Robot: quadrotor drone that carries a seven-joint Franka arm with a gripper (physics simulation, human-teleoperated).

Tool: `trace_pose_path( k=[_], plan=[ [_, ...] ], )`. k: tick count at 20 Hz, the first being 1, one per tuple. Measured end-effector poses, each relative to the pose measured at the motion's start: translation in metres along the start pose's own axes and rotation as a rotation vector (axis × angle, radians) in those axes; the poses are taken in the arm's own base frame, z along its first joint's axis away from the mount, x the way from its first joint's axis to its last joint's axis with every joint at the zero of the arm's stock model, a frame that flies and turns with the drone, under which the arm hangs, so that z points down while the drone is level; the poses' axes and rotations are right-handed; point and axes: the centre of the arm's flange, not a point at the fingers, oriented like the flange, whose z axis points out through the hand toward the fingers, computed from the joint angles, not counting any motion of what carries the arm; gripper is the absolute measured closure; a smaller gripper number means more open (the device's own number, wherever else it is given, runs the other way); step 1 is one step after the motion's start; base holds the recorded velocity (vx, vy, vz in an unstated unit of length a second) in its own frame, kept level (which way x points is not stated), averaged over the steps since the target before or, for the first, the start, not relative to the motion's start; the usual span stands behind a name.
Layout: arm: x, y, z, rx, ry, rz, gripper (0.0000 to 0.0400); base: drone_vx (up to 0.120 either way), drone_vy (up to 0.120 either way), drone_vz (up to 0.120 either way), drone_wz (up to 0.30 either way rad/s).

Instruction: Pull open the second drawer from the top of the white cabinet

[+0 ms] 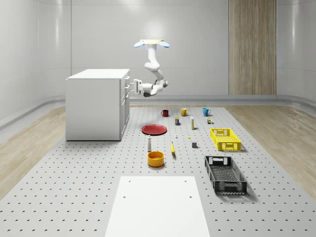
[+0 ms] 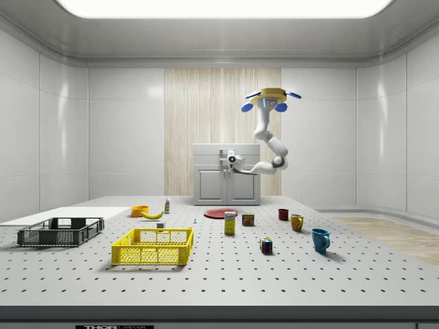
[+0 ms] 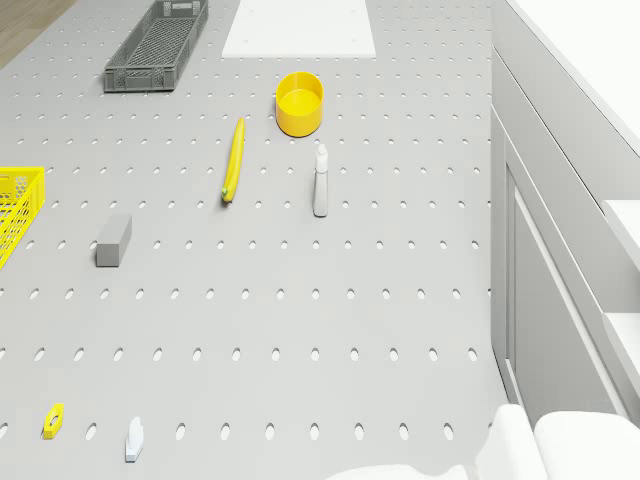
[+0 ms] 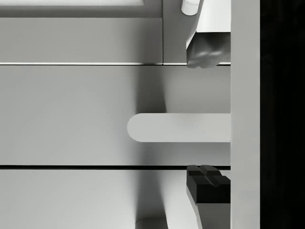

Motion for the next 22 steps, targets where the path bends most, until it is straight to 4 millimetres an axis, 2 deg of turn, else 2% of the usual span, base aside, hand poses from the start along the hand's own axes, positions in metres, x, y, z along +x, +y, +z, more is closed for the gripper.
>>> trace_pose_path(
  k=[10, 21, 22],
  plan=[
    [0.0, 0.0, 0.022, 0.0, 0.0, 0.0, 0.01, 0.0, 0.0, 0.0, 0.0],
    [0.003, 0.003, 0.029, 0.0, 0.0, 0.0, 0.01, 0.0, 0.0, 0.0, 0.0],
    [0.003, 0.003, 0.029, 0.0, 0.0, 0.0, 0.0144, 0.0, 0.0, 0.0, 0.0]
  ],
)
